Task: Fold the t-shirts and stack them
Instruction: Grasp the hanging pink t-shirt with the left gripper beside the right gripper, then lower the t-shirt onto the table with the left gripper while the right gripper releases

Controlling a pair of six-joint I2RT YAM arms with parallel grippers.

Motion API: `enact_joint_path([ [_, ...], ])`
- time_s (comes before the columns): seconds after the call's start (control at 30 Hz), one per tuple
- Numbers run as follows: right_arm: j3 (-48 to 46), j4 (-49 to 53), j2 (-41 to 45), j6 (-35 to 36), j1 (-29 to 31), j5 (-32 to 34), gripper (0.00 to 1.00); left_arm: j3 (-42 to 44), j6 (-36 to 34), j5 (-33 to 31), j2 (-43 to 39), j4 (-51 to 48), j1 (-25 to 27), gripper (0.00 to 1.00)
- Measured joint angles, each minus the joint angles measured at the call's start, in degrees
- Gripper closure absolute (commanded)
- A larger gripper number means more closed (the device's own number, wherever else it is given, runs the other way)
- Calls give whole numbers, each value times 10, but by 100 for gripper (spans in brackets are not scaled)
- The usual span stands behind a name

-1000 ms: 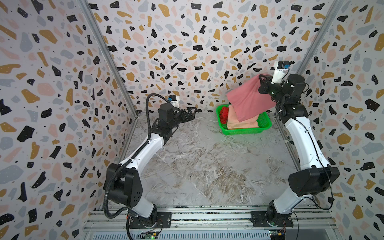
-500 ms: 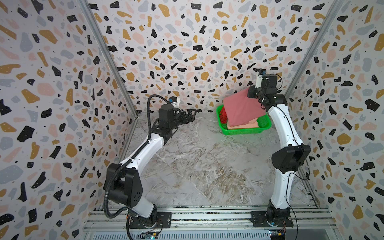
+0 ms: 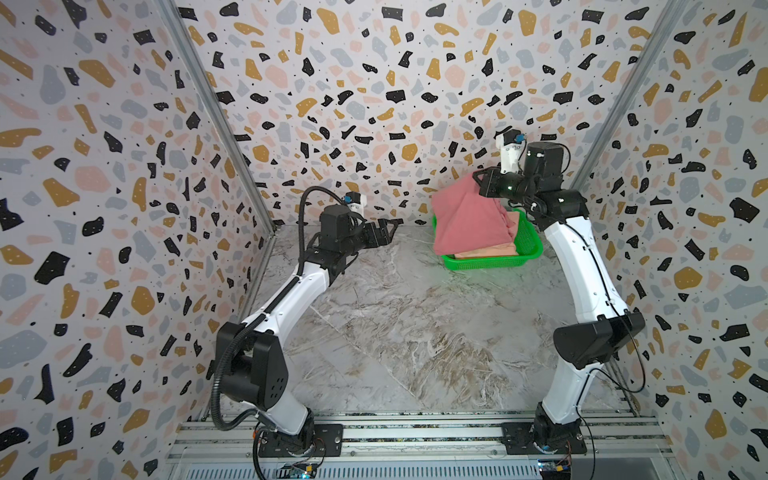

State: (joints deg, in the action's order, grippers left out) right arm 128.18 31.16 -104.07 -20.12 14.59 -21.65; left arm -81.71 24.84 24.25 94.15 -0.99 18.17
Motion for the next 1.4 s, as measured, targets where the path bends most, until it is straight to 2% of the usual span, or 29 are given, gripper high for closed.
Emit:
enact_joint_path([
  [0.1, -52, -53, 43, -47, 4, -35, 100, -50, -32, 52, 48, -27, 28, 7],
  [0.23, -71, -113, 45, -90, 26, -59, 100, -64, -45, 117, 109, -37, 62, 7],
  [0.3, -74, -124, 38, -104, 35, -70, 100, -64, -37, 146, 139, -33, 70, 14],
  [0.33, -74, -129, 34, -109, 40, -74, 100, -64, -26, 162, 155, -26, 72, 22],
  [0.43, -74, -134, 23, -120, 45, -77, 100, -64, 12, 209, 189, 17, 74, 65],
  [0.5, -78, -137, 21, -122, 43, -74, 100, -59, 43, 230, 194, 54, 75, 78],
  [0.57, -86, -142, 21, -124, 38, -72, 100, -46, 78, 249, 188, 106, 76, 98],
  [0.73, -139, -180, 26, -133, 17, -68, 100, 11, 202, 283, 140, 268, 78, 100],
  [0.9, -205, -187, 27, -140, -9, -64, 100, 12, 251, 284, 69, 310, 76, 100],
  [1.0, -219, -164, 19, -138, -21, -78, 100, -25, 228, 278, 32, 274, 71, 100],
  [1.17, -219, -103, -2, -102, -18, -146, 100, -106, 135, 267, -20, 151, 64, 100],
  [1.37, -219, 31, -6, -6, -3, -298, 100, -109, 87, 252, -101, 88, 56, 100],
  [1.4, -219, 51, -6, 10, 3, -321, 96, -112, 84, 246, -111, 86, 56, 100],
])
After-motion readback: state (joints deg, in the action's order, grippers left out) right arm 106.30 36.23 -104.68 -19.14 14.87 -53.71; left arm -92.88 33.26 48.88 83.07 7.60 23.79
